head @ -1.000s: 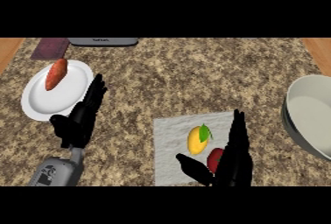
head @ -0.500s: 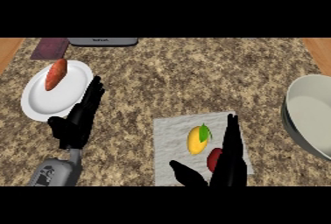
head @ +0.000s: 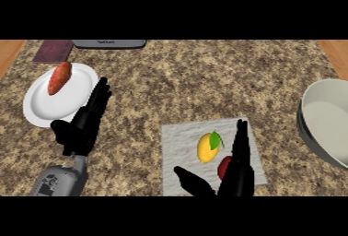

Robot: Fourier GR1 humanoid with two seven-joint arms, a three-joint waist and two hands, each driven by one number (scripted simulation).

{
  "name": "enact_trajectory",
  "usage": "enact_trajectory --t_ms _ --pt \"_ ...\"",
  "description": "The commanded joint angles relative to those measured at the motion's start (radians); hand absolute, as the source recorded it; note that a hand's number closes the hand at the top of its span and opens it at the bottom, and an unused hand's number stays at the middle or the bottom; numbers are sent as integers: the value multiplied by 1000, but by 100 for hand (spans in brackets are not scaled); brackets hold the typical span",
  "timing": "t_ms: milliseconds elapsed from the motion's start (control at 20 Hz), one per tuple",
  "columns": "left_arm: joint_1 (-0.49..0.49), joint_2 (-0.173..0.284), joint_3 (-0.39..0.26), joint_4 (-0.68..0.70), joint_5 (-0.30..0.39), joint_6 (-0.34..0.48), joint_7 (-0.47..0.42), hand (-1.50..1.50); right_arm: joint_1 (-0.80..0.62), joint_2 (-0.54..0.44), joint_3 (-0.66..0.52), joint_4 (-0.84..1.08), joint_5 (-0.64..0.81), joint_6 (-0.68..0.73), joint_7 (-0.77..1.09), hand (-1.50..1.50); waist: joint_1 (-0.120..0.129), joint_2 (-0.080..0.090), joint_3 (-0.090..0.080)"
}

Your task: Pick the lemon from the placemat and place it in the bowl

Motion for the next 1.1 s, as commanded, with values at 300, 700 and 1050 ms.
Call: enact_trajectory --t_ms 300,700,1050 --pt "16 -6 23 -8 6 -28 -19 0 -33 7 -20 118 -111 -211 105 -150 3 2 0" --pt "-18 -38 24 -6 -37 -1 43 0 -83 7 -97 285 -219 -252 -7 -150 0 2 0" --pt "27 -17 25 -117 -36 -33 106 0 8 7 -76 303 -121 -204 58 -150 -1 -1 0"
